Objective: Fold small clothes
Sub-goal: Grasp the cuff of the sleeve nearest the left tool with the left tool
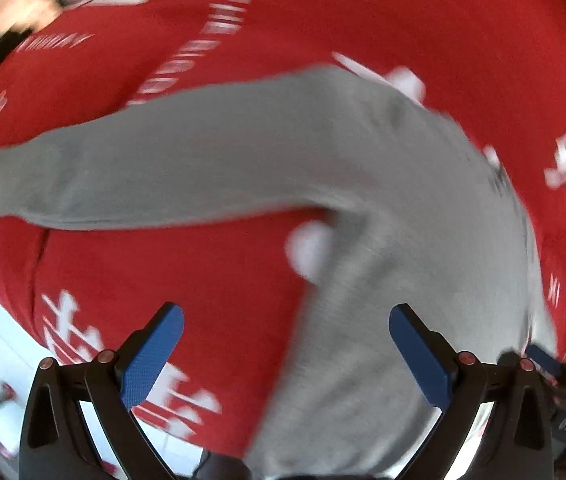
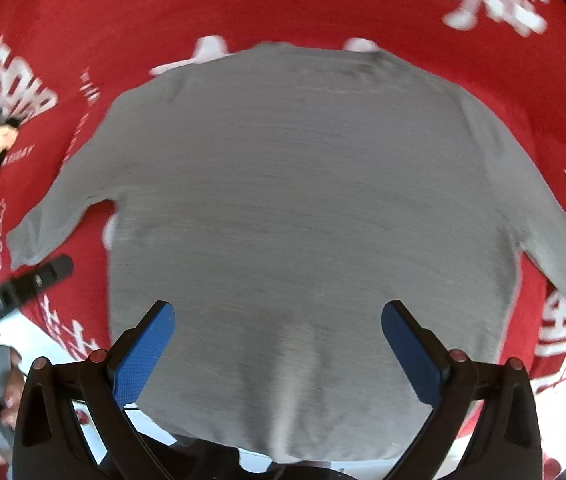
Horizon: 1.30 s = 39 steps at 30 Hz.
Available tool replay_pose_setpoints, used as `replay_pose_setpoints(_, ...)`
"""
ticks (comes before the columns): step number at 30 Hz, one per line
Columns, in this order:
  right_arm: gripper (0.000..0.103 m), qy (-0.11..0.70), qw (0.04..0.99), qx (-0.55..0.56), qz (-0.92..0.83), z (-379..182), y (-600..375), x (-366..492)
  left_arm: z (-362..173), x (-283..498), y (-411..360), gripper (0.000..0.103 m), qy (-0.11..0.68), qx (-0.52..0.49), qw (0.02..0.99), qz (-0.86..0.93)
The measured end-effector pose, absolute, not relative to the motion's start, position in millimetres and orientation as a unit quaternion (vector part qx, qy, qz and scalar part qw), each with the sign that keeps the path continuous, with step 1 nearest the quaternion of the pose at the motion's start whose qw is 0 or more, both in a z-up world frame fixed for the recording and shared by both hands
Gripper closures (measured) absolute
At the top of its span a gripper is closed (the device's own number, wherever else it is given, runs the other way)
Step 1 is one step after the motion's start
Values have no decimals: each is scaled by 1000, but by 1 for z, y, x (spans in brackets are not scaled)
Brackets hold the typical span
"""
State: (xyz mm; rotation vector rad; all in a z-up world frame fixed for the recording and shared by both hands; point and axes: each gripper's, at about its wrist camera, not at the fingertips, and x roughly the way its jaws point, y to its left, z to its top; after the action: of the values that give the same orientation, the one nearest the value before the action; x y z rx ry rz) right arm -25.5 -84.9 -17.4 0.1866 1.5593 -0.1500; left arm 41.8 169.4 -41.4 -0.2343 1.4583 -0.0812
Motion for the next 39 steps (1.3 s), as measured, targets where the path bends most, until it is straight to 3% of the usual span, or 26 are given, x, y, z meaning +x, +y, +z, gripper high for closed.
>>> replay_pose_setpoints(10,0,717,695,42,-2,-42,-10,5,-101,39,365,0,592,-332,733,55)
replay_pose_setpoints(13,0,721,692,33,10,-48,5,8,-121,36,377,0,579,-387,717,43)
replay_pose_setpoints(24,0,724,689,21,42,-58,38,17,-137,70,387,2,521,-429,737,26)
replay_pose_setpoints(25,0,724,689,21,43,-58,40,17,-138,74,383,7,524,-421,739,37)
replay_pose_setpoints(27,0,723,689,20,44,-59,42,17,-138,78,378,39,537,-391,744,66)
replay_pose_setpoints(28,0,722,690,21,45,-58,42,17,-137,81,376,46,543,-374,748,77)
replay_pose_setpoints(30,0,720,692,27,46,-57,41,15,-136,83,375,84,544,-367,751,72)
replay_pose_setpoints(31,0,719,693,29,45,-57,41,15,-136,85,374,90,541,-376,751,48)
replay_pose_setpoints(39,0,714,696,71,24,-50,15,2,-85,96,341,91,502,-328,800,-26)
